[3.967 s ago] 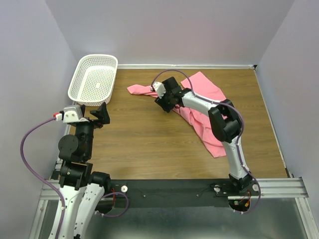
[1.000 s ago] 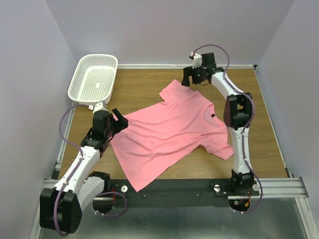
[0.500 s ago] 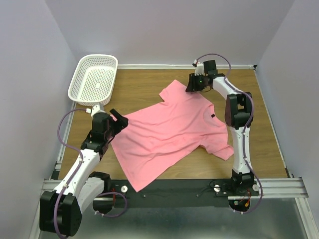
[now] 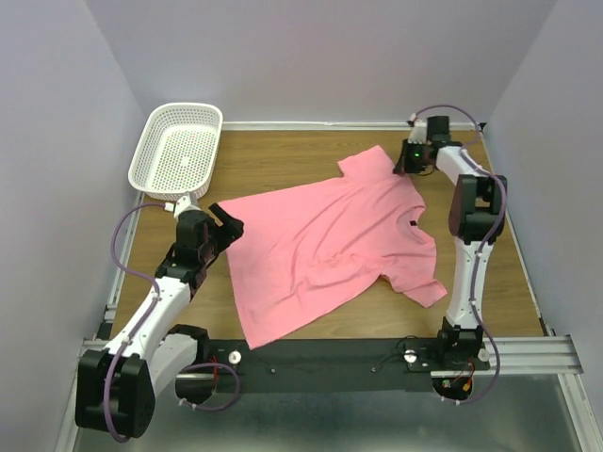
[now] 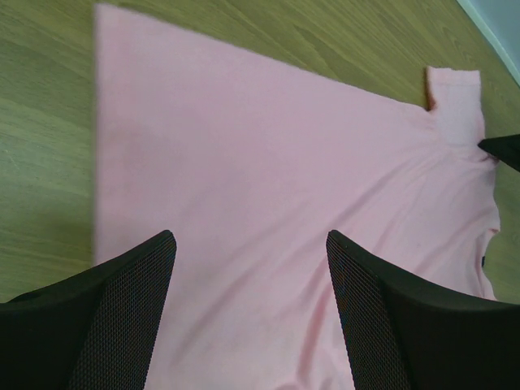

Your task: Fold and stack the t-shirts

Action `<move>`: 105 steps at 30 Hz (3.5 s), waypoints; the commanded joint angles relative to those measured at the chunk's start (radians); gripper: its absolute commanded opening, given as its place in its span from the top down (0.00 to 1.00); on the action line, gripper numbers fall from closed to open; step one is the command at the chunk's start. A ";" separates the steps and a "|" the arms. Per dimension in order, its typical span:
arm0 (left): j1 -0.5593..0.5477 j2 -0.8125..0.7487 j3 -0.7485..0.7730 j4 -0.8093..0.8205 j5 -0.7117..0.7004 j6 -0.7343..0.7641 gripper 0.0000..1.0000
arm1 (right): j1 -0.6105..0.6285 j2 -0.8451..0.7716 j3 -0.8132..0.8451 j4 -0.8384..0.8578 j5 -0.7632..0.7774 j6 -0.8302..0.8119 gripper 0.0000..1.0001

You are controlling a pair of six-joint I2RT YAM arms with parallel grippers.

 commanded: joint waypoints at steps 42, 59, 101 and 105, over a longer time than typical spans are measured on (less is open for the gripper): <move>-0.047 1.699 1.854 -0.507 0.163 0.491 0.46 | -0.323 -0.171 -0.169 -0.055 -0.110 -0.282 0.00; -0.062 1.678 1.796 -0.482 0.266 0.502 1.00 | -0.337 0.021 0.111 -0.057 -0.138 -0.113 0.00; 0.024 1.226 1.283 -0.153 0.379 0.439 1.00 | -0.242 -0.206 -0.150 0.066 -0.264 -0.028 0.99; 0.030 1.060 1.106 -0.068 0.401 0.436 1.00 | -0.180 -0.568 -0.529 0.161 -0.155 -0.134 1.00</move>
